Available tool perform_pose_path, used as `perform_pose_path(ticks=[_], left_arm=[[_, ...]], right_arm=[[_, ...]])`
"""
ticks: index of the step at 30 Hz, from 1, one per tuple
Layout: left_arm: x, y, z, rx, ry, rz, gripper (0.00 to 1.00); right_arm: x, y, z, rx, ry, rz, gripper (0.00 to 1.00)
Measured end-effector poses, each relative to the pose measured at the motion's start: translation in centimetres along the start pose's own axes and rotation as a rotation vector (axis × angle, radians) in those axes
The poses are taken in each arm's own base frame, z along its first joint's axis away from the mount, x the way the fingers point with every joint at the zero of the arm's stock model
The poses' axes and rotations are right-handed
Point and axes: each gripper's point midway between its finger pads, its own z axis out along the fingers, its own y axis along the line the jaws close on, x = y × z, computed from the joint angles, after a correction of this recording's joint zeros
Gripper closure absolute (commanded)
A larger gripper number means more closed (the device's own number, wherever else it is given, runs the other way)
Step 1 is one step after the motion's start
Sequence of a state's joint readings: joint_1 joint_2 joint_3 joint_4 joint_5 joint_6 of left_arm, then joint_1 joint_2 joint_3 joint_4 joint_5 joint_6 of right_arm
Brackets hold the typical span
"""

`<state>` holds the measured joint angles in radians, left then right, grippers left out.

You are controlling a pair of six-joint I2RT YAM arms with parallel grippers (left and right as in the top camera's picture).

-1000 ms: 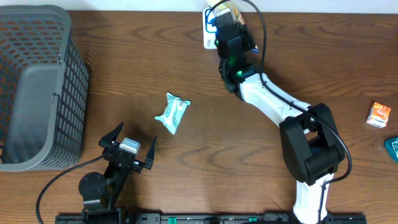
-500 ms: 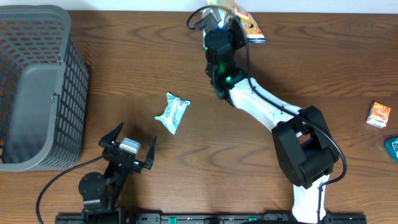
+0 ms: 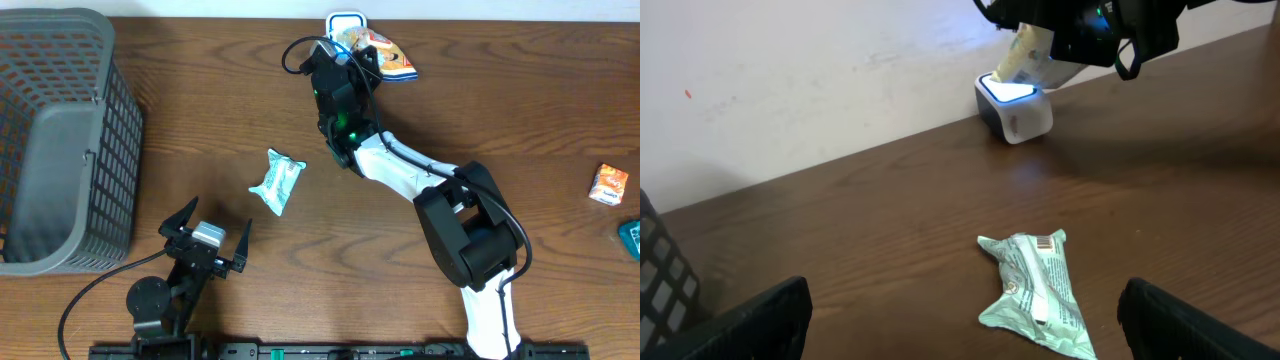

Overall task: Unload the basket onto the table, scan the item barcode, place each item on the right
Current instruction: 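Hold the yellow bag's barcode before the scanner window, then carry the yellow bag to the right table edge and release it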

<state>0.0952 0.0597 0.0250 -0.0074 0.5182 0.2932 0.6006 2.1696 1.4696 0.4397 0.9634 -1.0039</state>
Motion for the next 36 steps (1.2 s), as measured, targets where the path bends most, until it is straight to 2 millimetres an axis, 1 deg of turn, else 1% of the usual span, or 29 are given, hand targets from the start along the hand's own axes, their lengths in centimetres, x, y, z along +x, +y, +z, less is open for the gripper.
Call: perform_pose_path(ticks=[7,16,18,21,23,25,28,31,36], left_arm=[[0.0,0.0,0.0,0.000,0.000,0.000,0.02],[0.0,0.0,0.0,0.000,0.000,0.000,0.02],[0.0,0.0,0.0,0.000,0.000,0.000,0.02],[0.0,0.0,0.0,0.000,0.000,0.000,0.02],[0.0,0.0,0.0,0.000,0.000,0.000,0.02],[0.0,0.0,0.0,0.000,0.000,0.000,0.02],[0.0,0.0,0.0,0.000,0.000,0.000,0.02],[0.0,0.0,0.0,0.000,0.000,0.000,0.02],[0.0,0.0,0.0,0.000,0.000,0.000,0.02]], right_arm=[[0.0,-0.1,-0.1,0.006,0.002,-0.071,0.99],[-0.5,1.2,-0.2,-0.034,-0.030,-0.130,0.99],[-0.5,2.3,-0.2,-0.044,-0.029,-0.152,0.99],[0.1,4.9,0.0,-0.073,-0.020,-0.209,0.99],[0.6,7.1,0.0,-0.100,-0.016,-0.258,0.99],[0.9,9.3,-0.3,-0.130,-0.021,-0.302,0.99],[0.8,11.6,-1.1,-0.168,-0.040,-0.349,0.99],[0.1,12.8,-2.1,-0.192,-0.071,-0.373,0.99],[-0.8,13.4,-3.1,-0.205,-0.105,-0.370,0.99]])
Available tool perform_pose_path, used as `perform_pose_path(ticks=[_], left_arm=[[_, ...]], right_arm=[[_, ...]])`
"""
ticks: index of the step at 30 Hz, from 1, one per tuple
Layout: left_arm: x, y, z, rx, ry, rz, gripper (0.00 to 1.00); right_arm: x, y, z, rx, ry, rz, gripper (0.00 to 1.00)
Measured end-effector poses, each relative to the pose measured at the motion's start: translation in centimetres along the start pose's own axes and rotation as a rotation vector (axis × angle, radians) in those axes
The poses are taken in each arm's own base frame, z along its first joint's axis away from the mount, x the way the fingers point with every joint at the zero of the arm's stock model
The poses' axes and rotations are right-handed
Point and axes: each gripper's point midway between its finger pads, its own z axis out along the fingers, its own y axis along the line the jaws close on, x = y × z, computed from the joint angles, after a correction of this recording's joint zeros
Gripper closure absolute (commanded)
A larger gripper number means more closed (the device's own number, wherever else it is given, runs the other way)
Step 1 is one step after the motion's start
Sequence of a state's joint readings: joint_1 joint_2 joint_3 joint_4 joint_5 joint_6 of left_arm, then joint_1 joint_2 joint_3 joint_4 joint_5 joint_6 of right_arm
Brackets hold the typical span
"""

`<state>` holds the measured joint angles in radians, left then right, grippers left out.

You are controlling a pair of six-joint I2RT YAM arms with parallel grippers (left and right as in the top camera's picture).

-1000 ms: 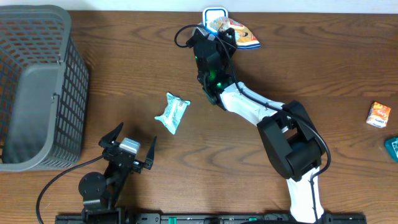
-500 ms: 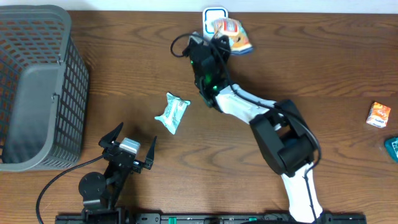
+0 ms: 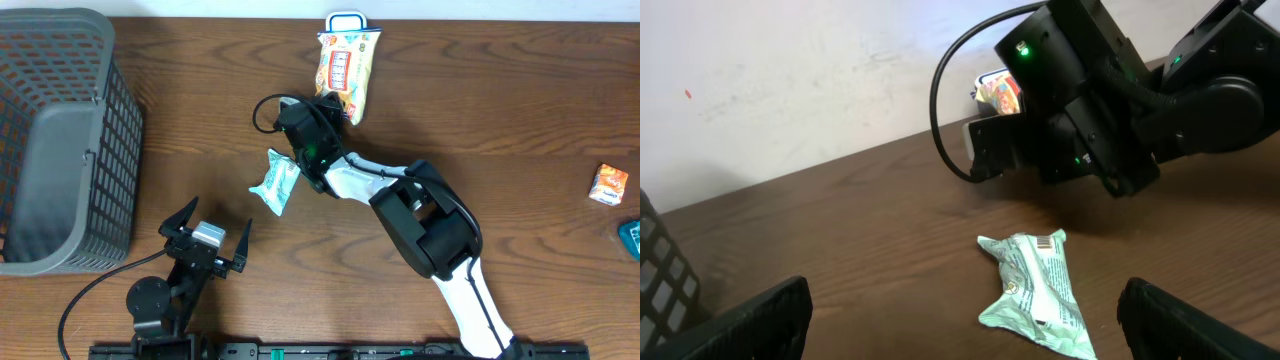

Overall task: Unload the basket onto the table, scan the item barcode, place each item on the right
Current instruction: 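Carry the yellow bag to the right table edge and release it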

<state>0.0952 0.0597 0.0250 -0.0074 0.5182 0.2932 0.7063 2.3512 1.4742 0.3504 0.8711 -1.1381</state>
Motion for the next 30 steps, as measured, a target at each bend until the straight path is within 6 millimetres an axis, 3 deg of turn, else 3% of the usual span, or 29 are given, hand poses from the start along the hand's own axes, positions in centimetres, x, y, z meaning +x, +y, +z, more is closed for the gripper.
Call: perform_pose_path(ticks=[8,12,15,20,21,25,30], left_arm=[[0.0,0.0,0.0,0.000,0.000,0.000,0.02],[0.0,0.0,0.0,0.000,0.000,0.000,0.02],[0.0,0.0,0.0,0.000,0.000,0.000,0.02],[0.0,0.0,0.0,0.000,0.000,0.000,0.02],[0.0,0.0,0.0,0.000,0.000,0.000,0.02],[0.0,0.0,0.0,0.000,0.000,0.000,0.02],[0.0,0.0,0.0,0.000,0.000,0.000,0.02]], right_arm=[[1.8,-0.7,0.1,0.028,0.085,0.051,0.99],[5.7,-2.1,0.7,-0.009,0.194,0.061,0.99],[10.7,-4.6,1.4,-0.033,0.306,0.140,0.99],[22.1,-7.8,2.8,-0.068,0.529,0.363,0.99],[25.1,-7.9,3.2,-0.077,0.587,0.424,0.99],[33.6,-6.3,4.1,-0.123,0.747,0.602,0.99],[42.2,-5.8,4.4,-0.085,0.897,0.807,0.99]])
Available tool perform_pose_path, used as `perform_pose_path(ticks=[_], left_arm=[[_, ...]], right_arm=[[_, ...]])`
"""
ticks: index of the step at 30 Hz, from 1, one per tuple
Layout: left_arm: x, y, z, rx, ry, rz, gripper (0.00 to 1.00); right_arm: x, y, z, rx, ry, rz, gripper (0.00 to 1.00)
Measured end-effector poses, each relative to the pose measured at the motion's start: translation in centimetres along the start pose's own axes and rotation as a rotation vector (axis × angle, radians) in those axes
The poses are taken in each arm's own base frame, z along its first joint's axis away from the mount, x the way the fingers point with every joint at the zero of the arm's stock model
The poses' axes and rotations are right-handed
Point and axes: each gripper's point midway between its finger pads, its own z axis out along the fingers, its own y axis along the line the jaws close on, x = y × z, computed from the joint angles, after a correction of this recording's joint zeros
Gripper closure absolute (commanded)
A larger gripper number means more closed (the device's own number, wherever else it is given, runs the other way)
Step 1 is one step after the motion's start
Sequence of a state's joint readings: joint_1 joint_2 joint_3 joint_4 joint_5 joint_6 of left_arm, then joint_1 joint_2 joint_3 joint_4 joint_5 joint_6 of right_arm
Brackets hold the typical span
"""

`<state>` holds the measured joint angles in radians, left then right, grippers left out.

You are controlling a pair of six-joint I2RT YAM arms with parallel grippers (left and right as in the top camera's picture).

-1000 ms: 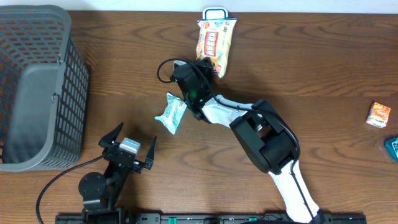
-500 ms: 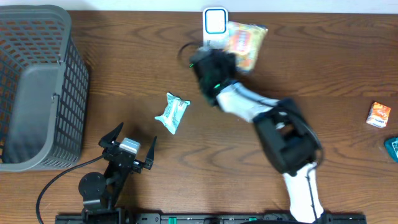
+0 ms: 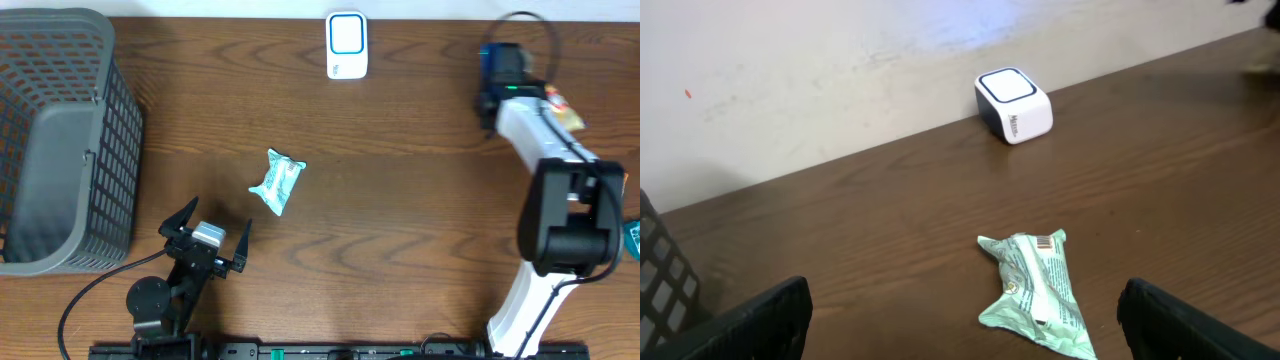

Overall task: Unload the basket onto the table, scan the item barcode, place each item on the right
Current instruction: 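Carry the yellow bag to the right table edge and release it, then reach the right gripper to the mint-green packet and grasp it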

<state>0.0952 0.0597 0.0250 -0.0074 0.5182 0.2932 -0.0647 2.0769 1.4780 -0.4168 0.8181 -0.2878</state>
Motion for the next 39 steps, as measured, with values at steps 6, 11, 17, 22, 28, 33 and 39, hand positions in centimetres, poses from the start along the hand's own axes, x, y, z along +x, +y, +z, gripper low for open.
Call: perform_pose_path(ticks=[6,11,17,22,28,33,39], left_arm=[[0.0,0.0,0.0,0.000,0.000,0.000,0.02],[0.0,0.0,0.0,0.000,0.000,0.000,0.02],[0.0,0.0,0.0,0.000,0.000,0.000,0.02],[0.0,0.0,0.0,0.000,0.000,0.000,0.02],[0.0,0.0,0.0,0.000,0.000,0.000,0.02],[0.0,0.0,0.0,0.000,0.000,0.000,0.02],[0.0,0.0,0.0,0.000,0.000,0.000,0.02]], right_arm=[[3.3,-4.2,4.0,0.027,0.098,0.186,0.28],[1.1,-1.8,2.0,-0.128,0.023,0.260,0.01],[-6.3,5.2,-12.9,-0.682,-0.252,0.366,0.01],[-7.6,12.9,-27.1,-1.241,-0.316,0.304,0.01],[-2.1,21.8,-39.1,-1.581,-0.173,0.084,0.17],[2.2,25.4,-46.0,-1.645,-0.165,-0.058,0.20],[5.7,28.2,-48.5,-1.454,-0.129,0.015,0.08]])
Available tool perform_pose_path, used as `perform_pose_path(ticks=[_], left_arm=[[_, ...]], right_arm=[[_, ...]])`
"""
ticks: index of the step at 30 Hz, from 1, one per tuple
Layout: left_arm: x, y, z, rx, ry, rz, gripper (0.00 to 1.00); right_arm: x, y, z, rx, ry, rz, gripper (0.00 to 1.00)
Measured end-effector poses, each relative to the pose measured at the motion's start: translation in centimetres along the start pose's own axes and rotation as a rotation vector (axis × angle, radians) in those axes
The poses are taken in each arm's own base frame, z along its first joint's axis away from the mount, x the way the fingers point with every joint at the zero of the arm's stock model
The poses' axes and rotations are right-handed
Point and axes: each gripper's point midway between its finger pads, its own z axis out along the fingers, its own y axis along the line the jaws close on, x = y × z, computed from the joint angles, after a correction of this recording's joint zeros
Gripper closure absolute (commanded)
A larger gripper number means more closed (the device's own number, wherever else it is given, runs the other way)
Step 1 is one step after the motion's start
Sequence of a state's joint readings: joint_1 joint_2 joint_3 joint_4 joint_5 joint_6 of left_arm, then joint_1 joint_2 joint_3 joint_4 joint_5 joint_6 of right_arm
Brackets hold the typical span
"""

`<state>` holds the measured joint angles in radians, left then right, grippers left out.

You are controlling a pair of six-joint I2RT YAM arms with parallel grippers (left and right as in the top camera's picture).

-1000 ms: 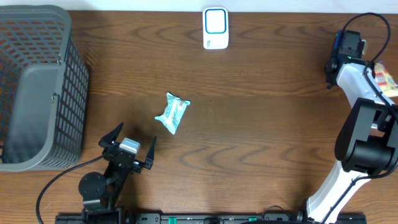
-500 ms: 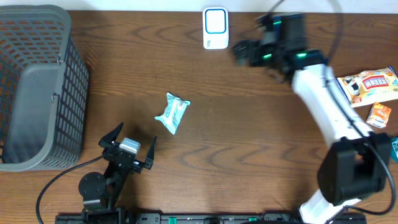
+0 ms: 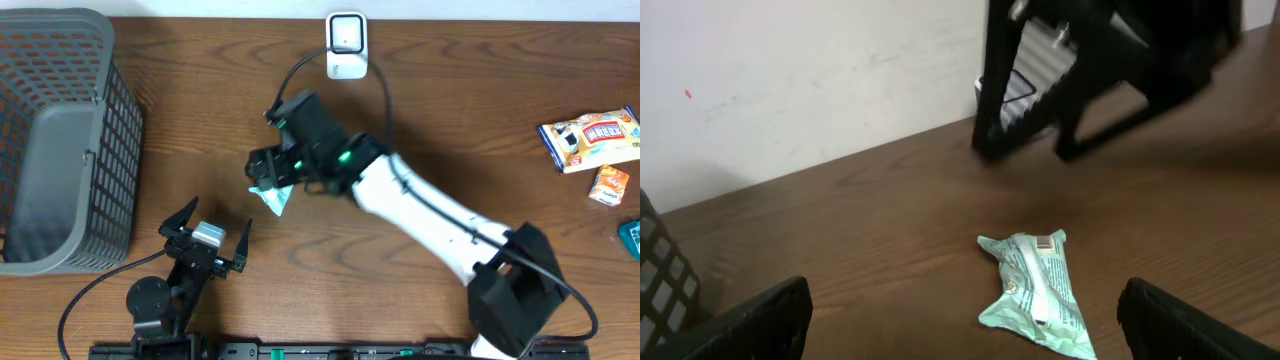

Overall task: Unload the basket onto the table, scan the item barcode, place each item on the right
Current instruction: 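Reach the right gripper to the mint-green packet and grasp it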

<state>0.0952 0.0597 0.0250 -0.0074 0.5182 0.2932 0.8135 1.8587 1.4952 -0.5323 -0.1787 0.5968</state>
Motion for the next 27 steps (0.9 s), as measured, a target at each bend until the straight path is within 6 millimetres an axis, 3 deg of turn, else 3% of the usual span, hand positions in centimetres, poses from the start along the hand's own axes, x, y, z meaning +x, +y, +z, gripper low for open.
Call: perform_pose_path(ticks=[1,3,6,12,14,16,19,24,27], left_arm=[[0.0,0.0,0.0,0.000,0.000,0.000,0.02],[0.0,0.0,0.0,0.000,0.000,0.000,0.02],[0.0,0.0,0.0,0.000,0.000,0.000,0.02],[0.0,0.0,0.0,0.000,0.000,0.000,0.02],[0.0,0.0,0.0,0.000,0.000,0.000,0.02],[0.0,0.0,0.0,0.000,0.000,0.000,0.02],[0.0,0.0,0.0,0.000,0.000,0.000,0.02],[0.0,0.0,0.0,0.000,0.000,0.000,0.02],[0.0,0.0,0.0,0.000,0.000,0.000,0.02]], right_arm=[[0.3,0.2,0.2,0.031,-0.014,0.025,0.01],[0.6,0.4,0.5,0.075,-0.045,0.063,0.01],[0.7,0.4,1.9,0.114,-0.081,0.122,0.14],[3.5,-3.4,7.3,0.229,-0.018,0.267,0.15],[4.4,-4.3,8.5,0.246,0.009,0.297,0.27],[4.9,-4.8,9.2,0.256,0.023,0.320,0.52],[5.5,-5.2,9.3,0.273,0.040,0.341,0.73],[7.0,-6.9,8.2,0.377,0.095,0.331,0.89],[7.9,-8.4,6.8,0.467,0.133,0.266,0.93]])
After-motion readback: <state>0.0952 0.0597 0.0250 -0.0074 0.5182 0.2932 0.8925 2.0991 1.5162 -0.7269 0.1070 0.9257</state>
